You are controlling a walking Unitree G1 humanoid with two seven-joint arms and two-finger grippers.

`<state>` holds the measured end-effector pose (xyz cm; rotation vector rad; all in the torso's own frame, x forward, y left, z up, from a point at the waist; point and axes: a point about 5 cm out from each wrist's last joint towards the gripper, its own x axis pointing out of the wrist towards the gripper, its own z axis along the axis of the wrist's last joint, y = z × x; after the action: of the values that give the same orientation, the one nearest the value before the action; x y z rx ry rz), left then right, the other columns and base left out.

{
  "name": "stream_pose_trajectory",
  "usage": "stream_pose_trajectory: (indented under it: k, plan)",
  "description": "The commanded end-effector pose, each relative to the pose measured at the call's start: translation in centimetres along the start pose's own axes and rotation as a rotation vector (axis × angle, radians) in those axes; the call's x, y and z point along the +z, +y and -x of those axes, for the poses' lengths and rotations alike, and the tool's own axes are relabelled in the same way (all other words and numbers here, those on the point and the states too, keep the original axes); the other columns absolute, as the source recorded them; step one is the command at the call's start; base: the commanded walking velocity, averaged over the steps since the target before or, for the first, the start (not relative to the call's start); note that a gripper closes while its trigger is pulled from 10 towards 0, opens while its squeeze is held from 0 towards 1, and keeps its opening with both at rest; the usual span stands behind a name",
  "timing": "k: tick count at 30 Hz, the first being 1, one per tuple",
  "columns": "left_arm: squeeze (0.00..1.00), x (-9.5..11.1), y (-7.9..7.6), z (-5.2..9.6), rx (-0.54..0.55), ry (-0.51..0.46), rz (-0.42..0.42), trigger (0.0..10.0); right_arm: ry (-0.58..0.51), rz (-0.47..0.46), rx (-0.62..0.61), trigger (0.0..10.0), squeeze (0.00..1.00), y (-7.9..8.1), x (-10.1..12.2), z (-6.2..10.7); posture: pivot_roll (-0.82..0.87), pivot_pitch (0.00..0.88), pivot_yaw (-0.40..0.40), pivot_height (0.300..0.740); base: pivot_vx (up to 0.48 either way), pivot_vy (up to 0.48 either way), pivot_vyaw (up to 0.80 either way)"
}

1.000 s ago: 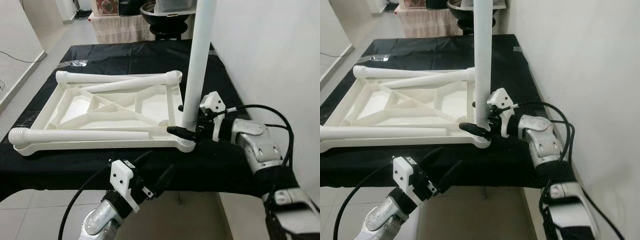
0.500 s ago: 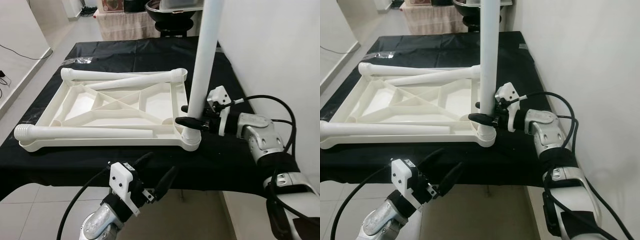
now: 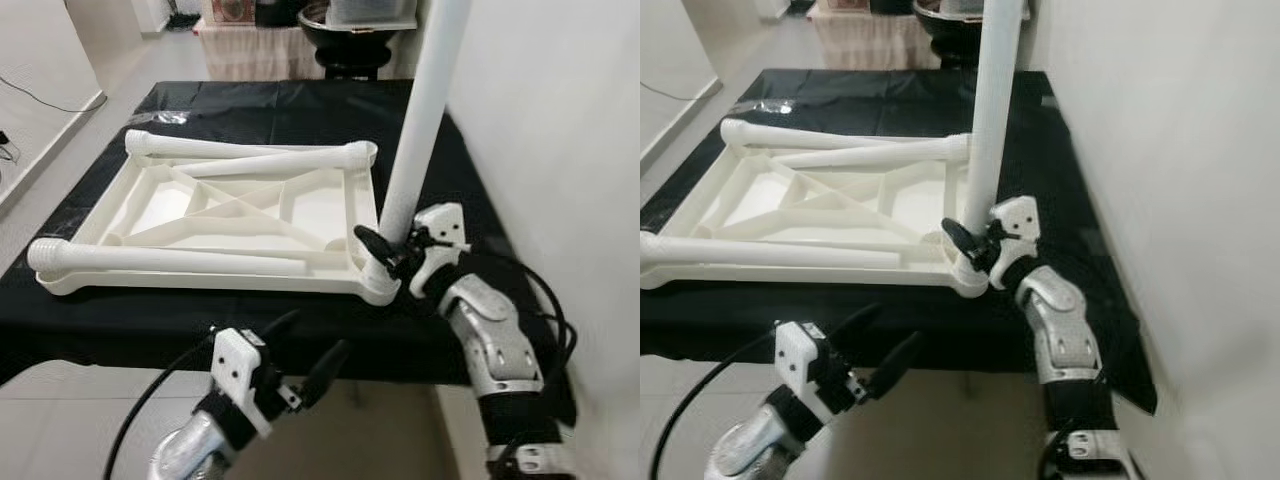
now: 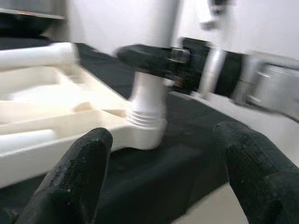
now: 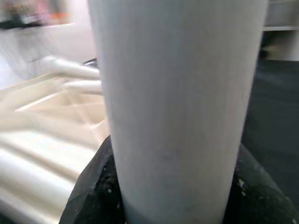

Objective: Building children table

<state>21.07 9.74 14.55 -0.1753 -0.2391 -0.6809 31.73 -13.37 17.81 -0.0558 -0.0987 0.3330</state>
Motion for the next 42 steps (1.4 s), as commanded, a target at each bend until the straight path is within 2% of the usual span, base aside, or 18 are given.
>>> stream_pose_trajectory:
  k: [1,7,8,9,10,11,12,18,19,21,22,26,33,34,35,37,38,42]
  plan:
    - [0.00,-0.3,0.3,-0.1,-0.008,0.020,0.004,10.0,0.214,-0.007,0.034,0.0,0.00,2.0,-4.2,0.1,0.02,0.172,0.045,0.740,0.000,0.000,0.00]
    - [0.00,-0.3,0.5,-0.3,0.000,0.018,-0.001,10.0,0.195,-0.017,0.047,0.4,0.00,3.2,-3.3,-1.7,0.03,0.163,0.043,0.740,0.000,0.000,0.00]
    - [0.00,-0.3,0.5,-0.3,0.003,0.017,-0.003,10.0,0.196,-0.015,0.029,4.9,0.00,3.3,-3.0,-1.6,0.03,0.162,0.040,0.740,0.000,0.000,0.00]
    - [0.00,-0.3,0.5,-0.3,0.003,0.017,-0.003,10.0,0.196,-0.015,0.029,4.9,0.00,3.3,-3.0,-1.6,0.03,0.162,0.040,0.740,0.000,0.000,0.00]
    - [0.00,-0.4,0.6,-0.3,0.004,0.018,-0.004,10.0,0.192,-0.019,0.025,10.0,0.00,3.4,-2.7,-1.6,0.03,0.160,0.037,0.740,0.000,0.000,0.00]
    - [0.00,-0.4,0.6,-0.4,0.005,0.018,-0.005,10.0,0.188,-0.022,0.025,10.0,0.00,3.4,-2.6,-1.7,0.03,0.160,0.037,0.740,0.000,0.000,0.00]
    - [0.00,-0.4,0.6,-0.4,0.005,0.018,-0.006,10.0,0.157,-0.052,0.073,10.0,1.00,3.6,-2.0,-1.8,0.03,0.157,0.034,0.740,0.000,0.000,0.00]
    - [0.00,-0.5,0.5,-0.7,0.000,0.016,-0.002,10.0,0.054,-0.099,0.266,10.0,1.00,3.1,0.2,-2.4,0.01,0.151,0.028,0.740,0.000,0.000,0.00]
    - [0.00,-0.5,0.4,-0.8,-0.001,0.016,-0.001,10.0,0.033,-0.087,0.340,10.0,0.37,2.6,0.8,-2.7,0.01,0.148,0.026,0.740,0.000,0.000,0.00]
    - [0.00,-0.6,0.4,-0.8,-0.002,0.016,0.000,10.0,0.022,-0.077,0.386,10.0,0.37,2.3,1.2,-2.8,0.01,0.148,0.026,0.740,0.000,0.000,0.00]
    - [0.00,-0.6,0.3,-0.8,-0.003,0.016,0.000,10.0,0.014,-0.050,0.464,10.0,0.00,1.9,1.5,-2.8,0.02,0.144,0.024,0.740,0.000,0.000,0.00]
    - [0.00,-0.7,0.3,-0.8,-0.002,0.017,0.000,10.0,0.035,0.093,0.708,10.0,0.00,0.2,2.5,-3.0,0.03,0.138,0.022,0.740,0.000,0.000,0.00]
    - [0.00,-0.8,0.2,-0.7,0.000,0.019,-0.002,10.0,0.033,0.052,0.785,10.0,0.00,-0.7,3.3,-3.8,0.03,0.135,0.022,0.740,0.000,0.000,0.00]
    - [0.00,-0.8,0.2,-0.7,0.000,0.020,-0.002,10.0,0.029,0.031,0.802,9.6,0.00,-0.9,3.4,-4.1,0.04,0.134,0.023,0.740,0.000,0.000,0.00]
    - [0.00,-0.9,0.2,-0.7,-0.001,0.022,-0.002,10.0,0.029,0.008,0.819,1.3,0.00,-1.0,3.4,-4.3,0.04,0.132,0.024,0.740,0.000,0.000,0.00]
    - [0.00,-0.9,0.2,-0.6,-0.001,0.023,-0.003,10.0,0.028,-0.004,0.839,1.3,0.00,-1.2,3.4,-4.4,0.04,0.133,0.025,0.740,0.000,0.000,0.00]
    - [0.00,-0.9,0.1,-0.5,-0.001,0.026,-0.003,10.0,0.046,0.003,0.864,0.0,0.00,-1.4,3.0,-4.5,0.04,0.133,0.026,0.740,0.000,0.000,0.00]
    - [0.00,-1.0,0.1,-0.5,0.000,0.029,-0.003,10.0,0.049,0.011,0.828,0.0,0.00,-2.0,2.8,-4.8,0.04,0.137,0.029,0.740,0.000,0.000,0.00]
